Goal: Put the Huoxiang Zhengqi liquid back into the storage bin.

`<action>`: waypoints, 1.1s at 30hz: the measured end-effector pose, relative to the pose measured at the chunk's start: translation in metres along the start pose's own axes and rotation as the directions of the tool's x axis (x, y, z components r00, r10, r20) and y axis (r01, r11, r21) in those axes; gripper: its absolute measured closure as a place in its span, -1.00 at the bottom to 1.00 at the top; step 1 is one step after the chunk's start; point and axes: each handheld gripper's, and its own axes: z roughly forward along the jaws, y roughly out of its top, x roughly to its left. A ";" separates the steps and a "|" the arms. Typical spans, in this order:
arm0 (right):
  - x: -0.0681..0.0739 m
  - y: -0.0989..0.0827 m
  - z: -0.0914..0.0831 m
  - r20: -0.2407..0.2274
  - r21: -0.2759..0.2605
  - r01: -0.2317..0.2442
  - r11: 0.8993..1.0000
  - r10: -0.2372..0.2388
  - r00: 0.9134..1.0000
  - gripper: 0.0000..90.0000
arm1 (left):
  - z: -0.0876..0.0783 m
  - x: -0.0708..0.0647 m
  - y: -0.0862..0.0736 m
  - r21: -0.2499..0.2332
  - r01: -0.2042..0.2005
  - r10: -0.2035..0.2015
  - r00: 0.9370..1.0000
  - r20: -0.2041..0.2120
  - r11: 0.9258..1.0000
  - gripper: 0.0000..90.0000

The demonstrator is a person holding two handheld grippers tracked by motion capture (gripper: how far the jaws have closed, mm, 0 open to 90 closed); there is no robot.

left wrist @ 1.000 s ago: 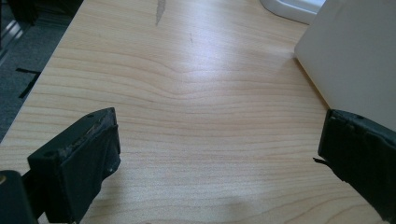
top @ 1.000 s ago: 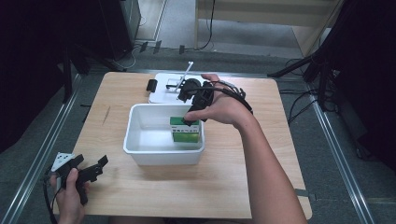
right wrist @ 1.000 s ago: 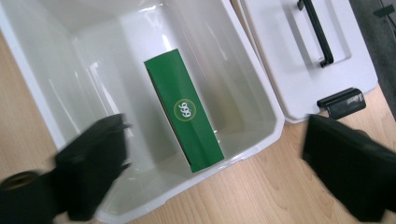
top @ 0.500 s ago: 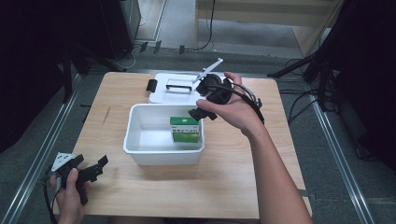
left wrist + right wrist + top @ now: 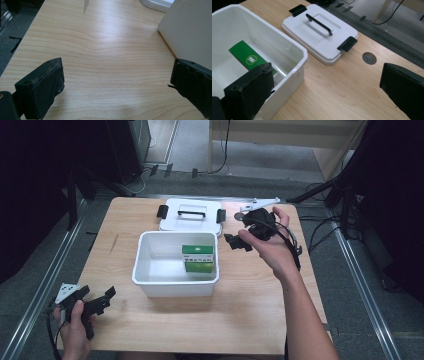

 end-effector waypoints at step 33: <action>-0.051 -0.136 -0.027 0.139 -0.178 -0.217 0.960 0.243 0.960 -1.00 | 0.000 0.000 0.000 -0.001 -0.002 0.002 1.000 -0.003 1.000 -1.00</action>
